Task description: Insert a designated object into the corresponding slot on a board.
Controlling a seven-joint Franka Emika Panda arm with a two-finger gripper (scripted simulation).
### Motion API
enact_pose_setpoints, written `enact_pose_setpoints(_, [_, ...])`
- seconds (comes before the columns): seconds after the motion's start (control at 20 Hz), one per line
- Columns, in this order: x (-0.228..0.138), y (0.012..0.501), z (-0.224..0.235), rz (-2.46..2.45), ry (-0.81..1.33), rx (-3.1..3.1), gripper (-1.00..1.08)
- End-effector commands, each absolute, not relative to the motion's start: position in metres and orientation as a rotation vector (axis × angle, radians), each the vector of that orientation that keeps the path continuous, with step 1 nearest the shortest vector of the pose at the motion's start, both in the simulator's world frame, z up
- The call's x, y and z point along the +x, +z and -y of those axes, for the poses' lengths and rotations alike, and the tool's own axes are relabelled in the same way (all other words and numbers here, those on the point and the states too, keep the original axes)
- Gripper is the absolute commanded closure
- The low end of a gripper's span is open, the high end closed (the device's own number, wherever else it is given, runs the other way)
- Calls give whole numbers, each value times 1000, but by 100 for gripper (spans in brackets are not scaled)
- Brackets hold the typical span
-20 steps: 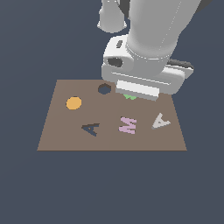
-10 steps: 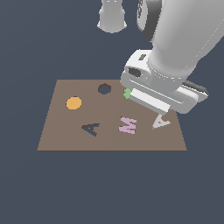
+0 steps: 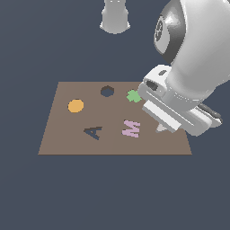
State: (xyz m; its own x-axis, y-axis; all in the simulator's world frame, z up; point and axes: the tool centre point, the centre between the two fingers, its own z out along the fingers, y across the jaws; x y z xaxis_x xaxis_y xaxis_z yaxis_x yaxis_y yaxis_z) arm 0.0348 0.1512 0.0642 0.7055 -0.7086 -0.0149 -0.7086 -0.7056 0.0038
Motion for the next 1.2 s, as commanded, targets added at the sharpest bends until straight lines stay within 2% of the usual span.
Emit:
enact_pose_setpoints(0.0, [42, 60, -156, -1273, 16, -2870, -92])
enact_pose_setpoints(0.5, [58, 50, -164, -1415, 1, -2805, -92])
enact_pose_setpoints(1.15, [59, 30, -164, -1423, 0, -2801, -92])
